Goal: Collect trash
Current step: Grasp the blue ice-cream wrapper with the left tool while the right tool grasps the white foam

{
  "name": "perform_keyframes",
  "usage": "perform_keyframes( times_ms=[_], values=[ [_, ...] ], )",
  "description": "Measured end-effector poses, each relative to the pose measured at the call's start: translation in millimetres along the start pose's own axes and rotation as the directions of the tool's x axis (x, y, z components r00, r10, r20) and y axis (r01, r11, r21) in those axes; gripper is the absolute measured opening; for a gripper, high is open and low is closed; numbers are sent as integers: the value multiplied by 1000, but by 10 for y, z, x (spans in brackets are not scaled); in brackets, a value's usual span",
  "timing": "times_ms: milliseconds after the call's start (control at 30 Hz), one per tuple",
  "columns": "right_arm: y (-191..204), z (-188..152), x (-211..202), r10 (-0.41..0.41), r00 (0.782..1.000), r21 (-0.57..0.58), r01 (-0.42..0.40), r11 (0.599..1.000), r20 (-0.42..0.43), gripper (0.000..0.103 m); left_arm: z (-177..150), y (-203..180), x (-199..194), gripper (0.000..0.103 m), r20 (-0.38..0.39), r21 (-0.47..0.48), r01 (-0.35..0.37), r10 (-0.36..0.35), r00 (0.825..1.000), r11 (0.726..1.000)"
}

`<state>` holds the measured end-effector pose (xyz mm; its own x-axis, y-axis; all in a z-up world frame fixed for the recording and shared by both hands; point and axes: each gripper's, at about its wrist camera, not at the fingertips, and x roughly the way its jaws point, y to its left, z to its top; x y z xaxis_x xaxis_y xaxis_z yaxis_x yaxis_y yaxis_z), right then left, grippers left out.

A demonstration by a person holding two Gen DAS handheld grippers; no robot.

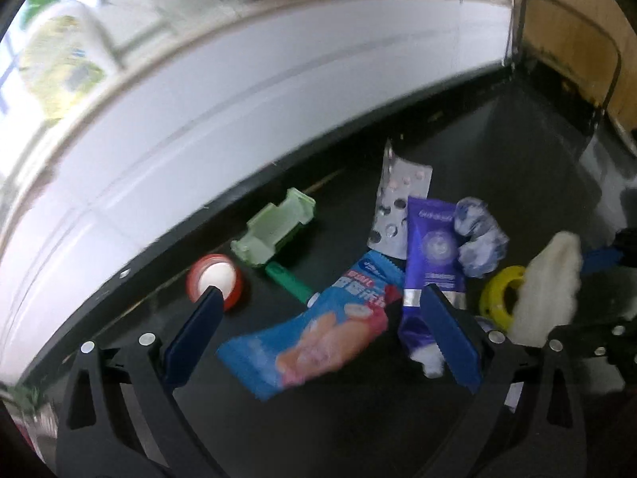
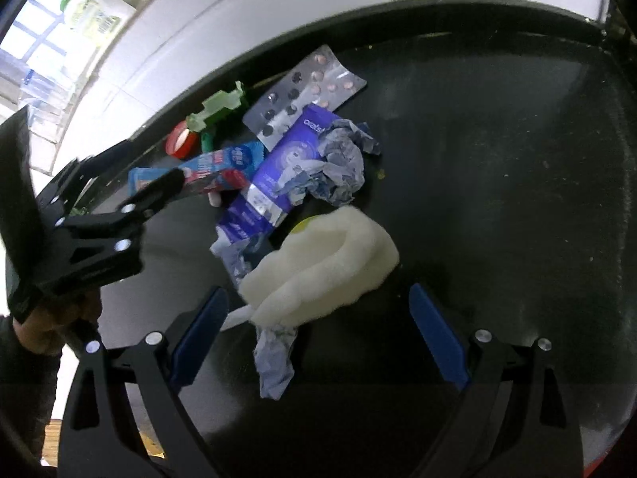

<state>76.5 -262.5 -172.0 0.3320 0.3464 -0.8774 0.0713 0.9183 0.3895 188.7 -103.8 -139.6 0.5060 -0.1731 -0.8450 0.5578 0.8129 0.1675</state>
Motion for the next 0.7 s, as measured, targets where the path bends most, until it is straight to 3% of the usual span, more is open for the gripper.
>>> perform_keyframes(
  times_ms=[100, 167, 233, 300, 400, 500, 700],
  values=[
    [-26, 71, 82, 7, 1000, 11, -6, 1000, -26, 87, -15, 28, 191, 95, -39, 4, 29, -28, 999, 1000],
    [-22, 105, 110, 16, 999, 8, -16, 1000, -39, 79, -32, 60, 243, 84, -50, -20, 69, -70, 996, 997],
    [-2, 130, 123, 22, 998, 2, -22, 1000, -51, 70, -52, 76, 276, 55, -72, -41, 103, -106, 992, 994],
    [30, 144, 112, 23, 998, -5, -23, 1000, -53, 58, -85, 85, 286, 34, -91, -60, 113, -118, 989, 992],
    [94, 139, 60, 20, 999, -31, -21, 999, -48, 44, -150, 105, 189, 12, -89, -116, 132, -143, 986, 984],
    [200, 111, -54, 4, 1000, -84, -6, 996, -20, 35, -224, 101, -7, 7, -63, -156, 120, -131, 989, 980],
    [422, -16, -364, -7, 999, -174, 15, 985, 42, 34, -408, 66, -493, 7, -47, -259, 89, -105, 993, 962]
  ],
)
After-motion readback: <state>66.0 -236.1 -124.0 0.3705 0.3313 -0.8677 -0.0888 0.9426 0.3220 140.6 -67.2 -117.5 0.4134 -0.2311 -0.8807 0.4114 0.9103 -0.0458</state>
